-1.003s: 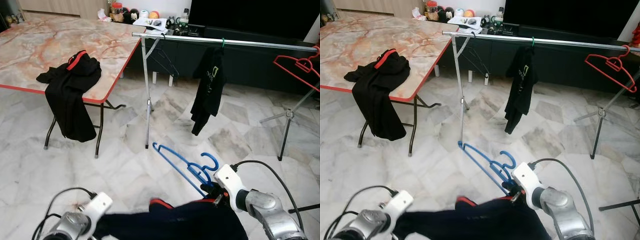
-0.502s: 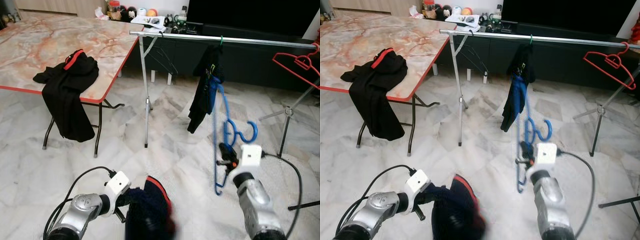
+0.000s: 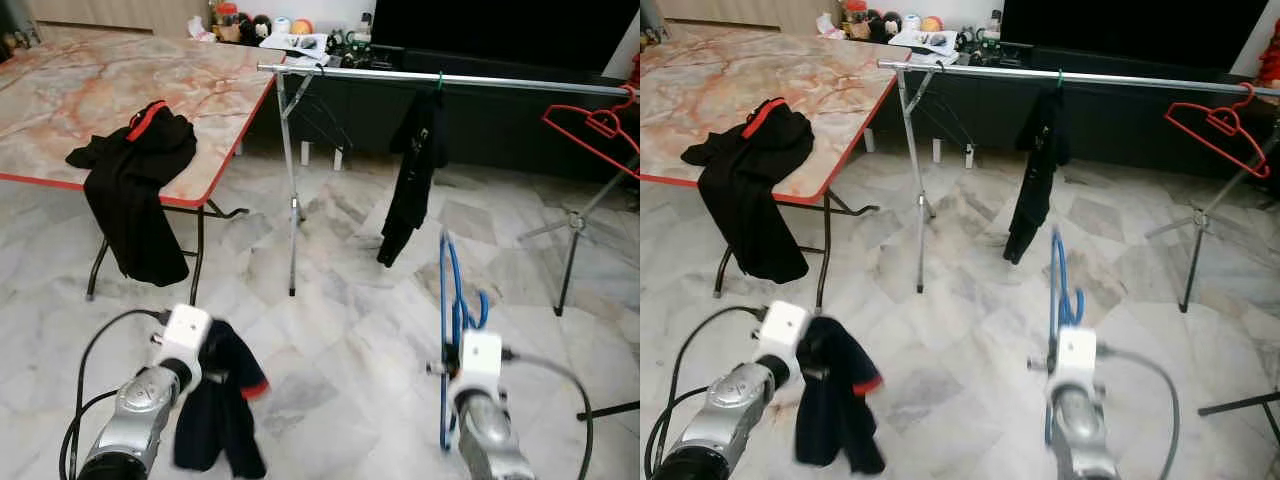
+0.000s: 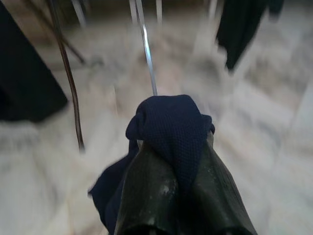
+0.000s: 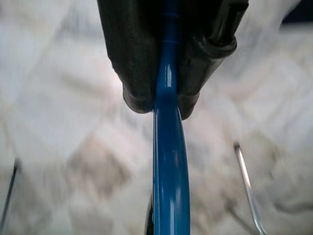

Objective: Hang hanger

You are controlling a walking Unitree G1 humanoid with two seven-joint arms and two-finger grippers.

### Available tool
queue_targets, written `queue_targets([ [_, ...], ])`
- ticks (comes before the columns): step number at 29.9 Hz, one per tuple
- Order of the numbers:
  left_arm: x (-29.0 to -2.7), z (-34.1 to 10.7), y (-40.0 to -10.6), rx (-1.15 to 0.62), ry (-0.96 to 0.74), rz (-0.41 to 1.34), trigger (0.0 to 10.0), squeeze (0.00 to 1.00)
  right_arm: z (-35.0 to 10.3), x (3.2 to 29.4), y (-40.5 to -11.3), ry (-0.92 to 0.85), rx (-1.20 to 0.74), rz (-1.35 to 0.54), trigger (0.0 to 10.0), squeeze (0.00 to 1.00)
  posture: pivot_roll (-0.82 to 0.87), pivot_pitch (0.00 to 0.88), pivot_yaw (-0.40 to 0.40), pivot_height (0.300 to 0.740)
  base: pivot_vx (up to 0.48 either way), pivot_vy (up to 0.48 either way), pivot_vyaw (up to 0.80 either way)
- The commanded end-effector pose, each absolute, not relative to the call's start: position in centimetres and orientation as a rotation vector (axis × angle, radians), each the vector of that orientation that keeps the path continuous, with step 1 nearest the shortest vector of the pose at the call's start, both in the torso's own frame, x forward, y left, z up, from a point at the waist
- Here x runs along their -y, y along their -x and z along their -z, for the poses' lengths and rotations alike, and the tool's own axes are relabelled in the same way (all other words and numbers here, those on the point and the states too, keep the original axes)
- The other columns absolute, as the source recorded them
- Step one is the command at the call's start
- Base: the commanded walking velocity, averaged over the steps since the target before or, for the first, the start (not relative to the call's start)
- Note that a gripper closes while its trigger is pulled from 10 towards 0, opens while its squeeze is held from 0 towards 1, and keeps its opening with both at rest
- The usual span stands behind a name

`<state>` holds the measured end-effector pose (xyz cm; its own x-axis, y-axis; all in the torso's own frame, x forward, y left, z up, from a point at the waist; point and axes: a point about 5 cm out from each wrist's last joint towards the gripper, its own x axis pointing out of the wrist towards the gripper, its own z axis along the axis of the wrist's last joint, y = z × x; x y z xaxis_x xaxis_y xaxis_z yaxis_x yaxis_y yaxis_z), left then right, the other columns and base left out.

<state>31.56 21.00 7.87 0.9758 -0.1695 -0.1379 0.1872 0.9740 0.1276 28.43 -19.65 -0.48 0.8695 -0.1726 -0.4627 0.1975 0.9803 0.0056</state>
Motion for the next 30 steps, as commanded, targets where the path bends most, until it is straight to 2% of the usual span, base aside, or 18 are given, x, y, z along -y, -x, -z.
queue_targets([
  [1,-20.8,-8.4,-31.2,-0.071,-0.115,0.173,10.0,0.0,1.3,20.3,-27.6,-0.088,-0.527,0.237,10.0,0.0,0.02,0.099,0.005,0.74,0.0,0.0,0.0],
  [6,-21.2,-9.5,-29.9,0.048,-0.042,0.07,10.0,0.0,3.9,20.8,-24.8,-0.077,-0.661,0.244,10.0,0.0,0.02,0.097,0.009,0.74,0.0,0.0,0.0],
  [12,-21.9,-12.0,-28.7,0.141,-0.103,0.009,10.0,0.0,6.1,21.3,-21.6,-0.037,-0.786,0.235,10.0,0.0,0.02,0.104,0.009,0.74,0.0,0.0,0.0],
  [21,-22.3,-13.0,-28.2,0.147,-0.105,-0.004,10.0,0.0,6.6,22.5,-20.1,0.079,-0.82,0.23,10.0,0.0,0.01,0.115,0.022,0.74,0.0,0.0,0.0],
  [30,-22.0,-12.6,-27.7,0.11,-0.085,-0.025,10.0,0.0,7.5,21.8,-18.7,0.089,-0.856,0.192,10.0,0.0,0.02,0.101,0.021,0.74,0.0,0.0,0.0],
])
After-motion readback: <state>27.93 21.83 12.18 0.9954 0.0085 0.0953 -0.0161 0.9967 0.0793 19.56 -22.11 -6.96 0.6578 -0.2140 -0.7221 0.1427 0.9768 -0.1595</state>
